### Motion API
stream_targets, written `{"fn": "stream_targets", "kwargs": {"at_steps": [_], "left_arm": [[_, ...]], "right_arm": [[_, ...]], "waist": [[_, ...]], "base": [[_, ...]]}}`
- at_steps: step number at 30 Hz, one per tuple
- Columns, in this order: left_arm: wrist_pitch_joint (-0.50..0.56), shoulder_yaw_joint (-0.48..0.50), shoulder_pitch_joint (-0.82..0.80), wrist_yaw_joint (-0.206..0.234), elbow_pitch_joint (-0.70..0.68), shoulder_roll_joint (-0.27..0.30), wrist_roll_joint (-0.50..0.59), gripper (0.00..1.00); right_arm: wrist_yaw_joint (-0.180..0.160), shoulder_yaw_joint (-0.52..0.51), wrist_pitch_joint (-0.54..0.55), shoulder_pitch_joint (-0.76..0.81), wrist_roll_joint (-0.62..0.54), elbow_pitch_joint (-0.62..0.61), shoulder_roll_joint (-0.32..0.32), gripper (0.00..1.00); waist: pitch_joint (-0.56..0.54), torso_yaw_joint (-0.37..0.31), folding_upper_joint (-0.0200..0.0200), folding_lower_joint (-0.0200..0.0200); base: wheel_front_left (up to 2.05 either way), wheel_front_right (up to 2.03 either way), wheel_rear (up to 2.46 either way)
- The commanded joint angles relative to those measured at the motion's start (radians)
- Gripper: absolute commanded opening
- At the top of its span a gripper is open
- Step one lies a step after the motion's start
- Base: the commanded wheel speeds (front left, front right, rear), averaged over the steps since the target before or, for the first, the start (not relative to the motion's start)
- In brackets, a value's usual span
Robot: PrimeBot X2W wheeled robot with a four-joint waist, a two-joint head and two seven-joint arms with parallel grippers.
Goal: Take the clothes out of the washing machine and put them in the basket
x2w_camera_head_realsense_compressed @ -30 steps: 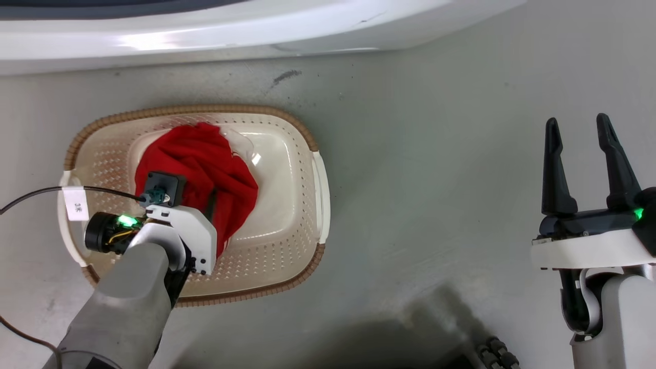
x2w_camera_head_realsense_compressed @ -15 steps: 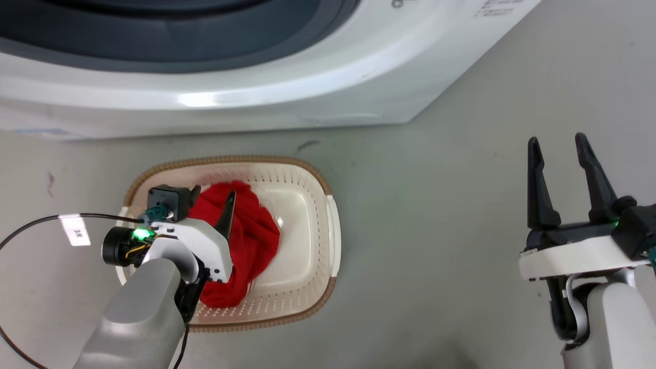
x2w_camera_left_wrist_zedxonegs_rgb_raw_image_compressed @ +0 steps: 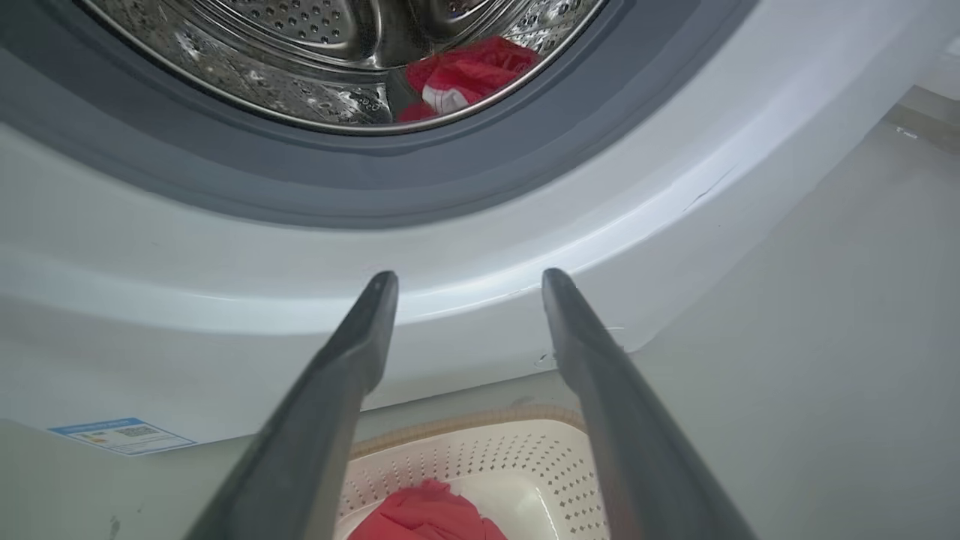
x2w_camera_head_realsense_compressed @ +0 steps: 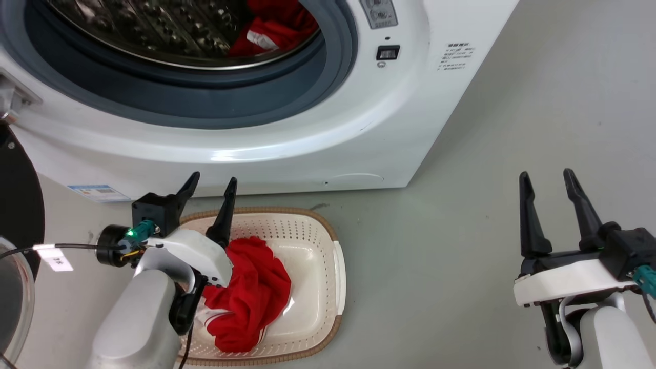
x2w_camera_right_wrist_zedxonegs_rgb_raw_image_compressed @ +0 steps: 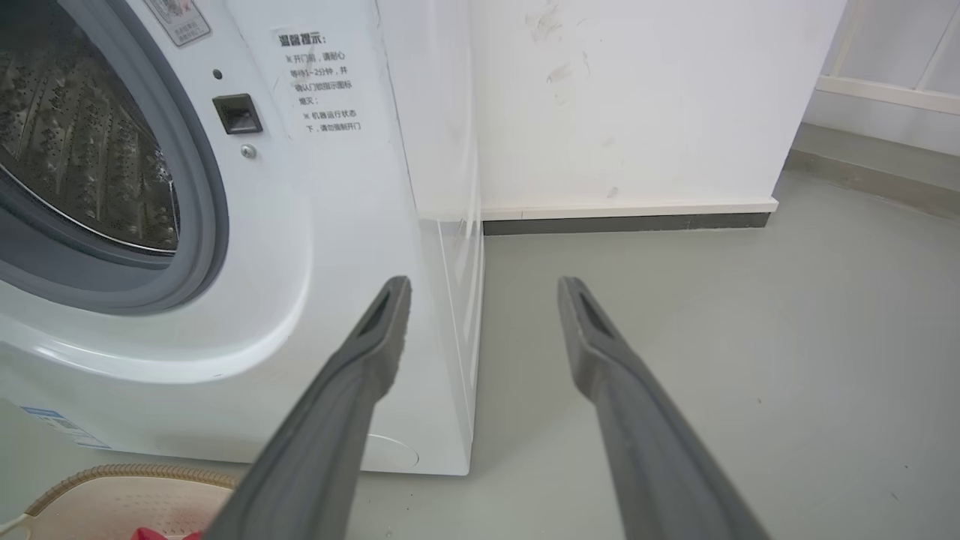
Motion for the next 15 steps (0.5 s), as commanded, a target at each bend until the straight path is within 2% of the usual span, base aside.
{"fn": "stream_targets", "kwargs": {"at_steps": [1, 5, 9, 15], "left_arm": [[-0.003, 0.011, 0.013, -0.006, -0.018, 0.006, 0.012, 1.00], [-0.003, 0.038, 0.017, -0.018, -0.076, 0.019, 0.030, 1.00], [0.007, 0.047, -0.031, -0.023, -0.112, 0.060, 0.035, 1.00], [0.133, 0.080, -0.144, -0.015, -0.188, 0.140, 0.023, 1.00]], "right_arm": [[-0.001, 0.004, -0.002, 0.013, 0.008, 0.005, 0.000, 1.00], [-0.001, 0.012, -0.002, 0.020, 0.026, 0.003, -0.001, 1.00], [-0.001, 0.026, -0.002, 0.025, 0.049, -0.004, -0.001, 1.00], [-0.001, 0.037, -0.002, -0.004, 0.095, -0.021, 0.000, 1.00]], "waist": [[-0.018, -0.005, -0.0001, 0.0002], [-0.030, -0.027, -0.0001, 0.0002], [-0.013, -0.069, -0.0001, 0.0002], [0.065, -0.149, -0.0001, 0.0002]], "base": [[0.00, 0.00, 0.00], [0.00, 0.00, 0.00], [0.00, 0.00, 0.00], [0.00, 0.00, 0.00]]}}
